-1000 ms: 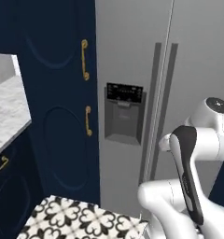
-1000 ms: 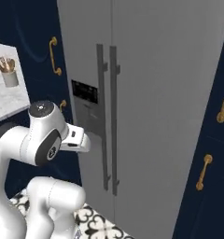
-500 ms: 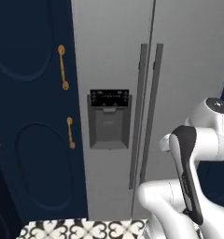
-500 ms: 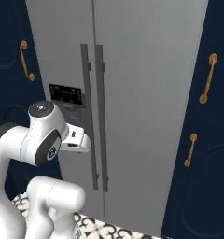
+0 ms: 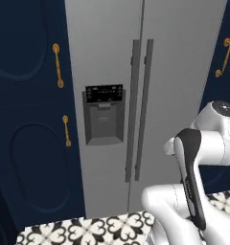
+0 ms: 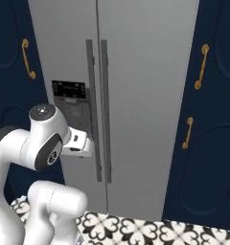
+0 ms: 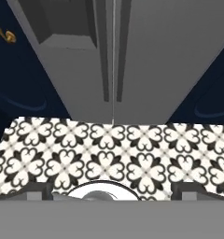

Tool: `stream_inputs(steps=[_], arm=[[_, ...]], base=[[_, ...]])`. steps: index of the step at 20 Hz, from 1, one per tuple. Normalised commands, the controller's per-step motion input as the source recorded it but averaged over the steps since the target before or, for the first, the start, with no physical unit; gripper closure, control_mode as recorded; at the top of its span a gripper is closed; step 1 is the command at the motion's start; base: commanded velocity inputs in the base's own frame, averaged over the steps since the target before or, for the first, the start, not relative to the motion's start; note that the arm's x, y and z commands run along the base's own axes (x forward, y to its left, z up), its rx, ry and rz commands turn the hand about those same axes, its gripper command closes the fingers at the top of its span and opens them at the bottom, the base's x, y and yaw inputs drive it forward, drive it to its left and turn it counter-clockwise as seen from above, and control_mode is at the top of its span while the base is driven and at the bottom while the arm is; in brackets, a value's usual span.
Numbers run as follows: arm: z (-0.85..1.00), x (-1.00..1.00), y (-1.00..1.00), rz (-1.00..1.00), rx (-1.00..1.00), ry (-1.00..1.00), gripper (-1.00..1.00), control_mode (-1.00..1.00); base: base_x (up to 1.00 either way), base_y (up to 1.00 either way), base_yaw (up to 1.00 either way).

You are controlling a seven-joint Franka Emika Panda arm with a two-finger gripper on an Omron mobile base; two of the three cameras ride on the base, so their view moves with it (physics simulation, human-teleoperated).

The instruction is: Grab a lemon wedge from the fridge and one ice cube from the ice bowl, and put them in the glass of lemonade.

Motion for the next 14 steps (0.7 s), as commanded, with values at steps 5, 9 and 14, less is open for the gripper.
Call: stream_inputs(steps=[5,9,14], arm=[[0.0,0.0,0.0,0.0,0.0,0.0,-1.0,1.0],[0.0,0.0,0.0,0.0,0.0,0.0,-1.0,1.0],[0.0,0.0,0.0,0.0,0.0,0.0,-1.0,1.0]], base=[[-0.63,0.05,-0.01],[-0.39,0.0,0.06],[0.01,0.0,0.11]])
